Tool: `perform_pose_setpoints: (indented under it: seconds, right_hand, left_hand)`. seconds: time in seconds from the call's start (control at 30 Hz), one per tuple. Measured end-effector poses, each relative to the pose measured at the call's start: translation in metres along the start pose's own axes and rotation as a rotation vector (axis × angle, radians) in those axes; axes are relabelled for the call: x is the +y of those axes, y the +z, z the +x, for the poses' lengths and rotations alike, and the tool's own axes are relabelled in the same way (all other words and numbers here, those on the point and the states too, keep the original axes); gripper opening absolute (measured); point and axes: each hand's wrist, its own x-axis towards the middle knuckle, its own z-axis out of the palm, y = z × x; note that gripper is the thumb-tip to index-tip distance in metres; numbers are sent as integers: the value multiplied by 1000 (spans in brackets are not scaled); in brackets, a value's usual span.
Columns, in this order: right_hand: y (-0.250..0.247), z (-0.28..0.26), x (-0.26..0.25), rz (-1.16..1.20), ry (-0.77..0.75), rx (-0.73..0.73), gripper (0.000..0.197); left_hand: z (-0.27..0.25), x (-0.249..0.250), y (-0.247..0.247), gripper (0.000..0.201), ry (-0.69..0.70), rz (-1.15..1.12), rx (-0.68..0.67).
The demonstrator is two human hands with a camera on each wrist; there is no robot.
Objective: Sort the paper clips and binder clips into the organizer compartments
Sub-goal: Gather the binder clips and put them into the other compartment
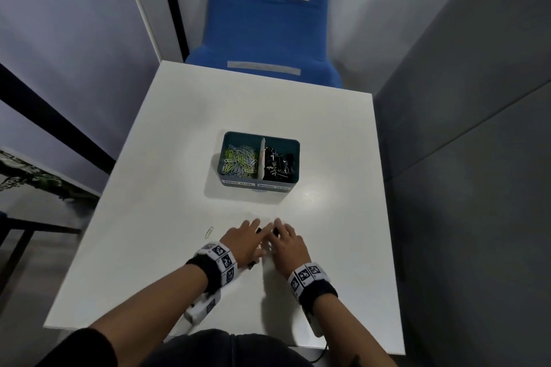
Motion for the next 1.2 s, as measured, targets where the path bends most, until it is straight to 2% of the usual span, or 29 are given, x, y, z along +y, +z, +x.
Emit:
perform_pose_setpoints:
  seconds: [0.07,0.2,0.33,0.4,0.47,0.57,0.67,0.87,0.97,1.03,1.1,1.17,1.2]
  right_hand:
    - [7,-5,0,-22,-22,37,63]
    - [14,-20,0,-8,-6,122,49]
    - [19,-32,3,-21,96,115,42]
    - [22,-33,7,4,156,131,39]
    - [22,-35,9,37,191,167,31]
    - [17,-34,12,204,270,226,6]
    - [17,-36,15,259,329,260,8]
    - [9,-34,20,277,312,184,15]
    - [-10,-29,20,335,296,190,17]
    - [-30,-25,21,365,281,204,23]
    - [-55,-19,20,377,271,257,23]
    - [-83,-10,17,384,238,332,21]
    - [-98,-3,15,392,222,367,20]
  left_hand:
    - [0,3,15,73,-7,45,5]
    - [0,5,36,65,-53,114,101]
    - [2,9,43,83,-92,138,48]
    - [4,12,40,76,-78,125,58]
    - [2,13,35,61,-40,112,48]
    - [2,8,31,31,-110,-5,142]
    - [-4,7,14,26,-171,-162,248]
    - [13,17,-64,20,-75,-267,592]
    - [29,20,-110,24,-67,-352,734]
    - [32,19,-127,29,-63,-369,776]
    - [26,17,-126,21,-37,-344,806]
    - [16,12,-107,9,-10,-269,758]
    - [12,9,-92,8,-6,-221,690]
